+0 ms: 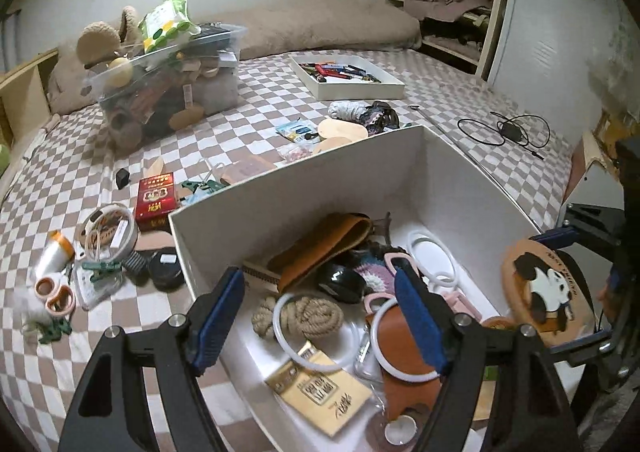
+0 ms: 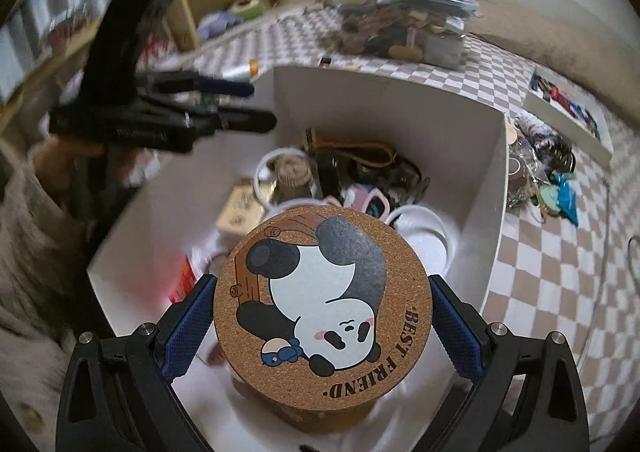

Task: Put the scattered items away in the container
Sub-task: 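Carry the panda coaster over the white box with right gripper, then lower the panda coaster into the box and open right gripper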

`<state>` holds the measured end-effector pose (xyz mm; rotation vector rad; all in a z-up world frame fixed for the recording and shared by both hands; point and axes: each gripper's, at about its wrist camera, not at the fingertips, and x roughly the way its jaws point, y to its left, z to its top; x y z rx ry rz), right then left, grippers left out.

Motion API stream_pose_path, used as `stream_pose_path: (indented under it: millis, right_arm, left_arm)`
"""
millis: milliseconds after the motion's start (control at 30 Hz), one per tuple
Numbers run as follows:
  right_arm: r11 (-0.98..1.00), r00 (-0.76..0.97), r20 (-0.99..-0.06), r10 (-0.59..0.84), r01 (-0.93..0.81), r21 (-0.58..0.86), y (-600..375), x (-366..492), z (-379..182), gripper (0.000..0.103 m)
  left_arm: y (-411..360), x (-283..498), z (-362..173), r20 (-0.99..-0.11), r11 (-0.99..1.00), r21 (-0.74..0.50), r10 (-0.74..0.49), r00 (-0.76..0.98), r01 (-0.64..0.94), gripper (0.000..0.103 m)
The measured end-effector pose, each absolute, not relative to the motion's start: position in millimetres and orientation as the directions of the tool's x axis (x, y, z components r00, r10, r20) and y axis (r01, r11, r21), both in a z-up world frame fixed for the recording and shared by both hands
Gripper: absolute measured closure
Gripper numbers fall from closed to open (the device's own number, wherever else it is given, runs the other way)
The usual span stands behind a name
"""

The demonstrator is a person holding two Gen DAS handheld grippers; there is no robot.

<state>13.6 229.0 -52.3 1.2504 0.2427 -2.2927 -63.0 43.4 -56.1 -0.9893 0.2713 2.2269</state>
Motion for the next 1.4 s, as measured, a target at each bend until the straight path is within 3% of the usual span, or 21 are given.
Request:
stream_pose_path:
  millis: [233,667,967,1400]
  right_arm:
    - [-0.771,-0.398,-0.897,-0.190,0.626,-0.115,212,23,-66,0.003]
    - [-0.546,-0.186,-0.979,0.077,0.814,-0.198,190,14,-95,0.003]
    - [-0.490,0.028,-0.987,0.157,0.870,-0.053,187,11,-114,0.003]
    - [-0.500,0.070,-0.995,0.076,0.866,0.022,171,8,-118,0.003]
  left_arm:
    - [44,-46,-60,-0.719,-0.737,-0.060,0.500,-0.483,-0.673,0.025]
    - [45,-40,-61,-0.717,-0.712,-0.051,0.514,-0.470,-0.701,0.025]
    - [40,-43,-61,-0.712,-0.710,-0.078,0.531,-0.460,-0.700,0.025]
    - [39,-42,-62,-0.707,-0.708,-0.089,0.541,-0.456,-0.700,0.025]
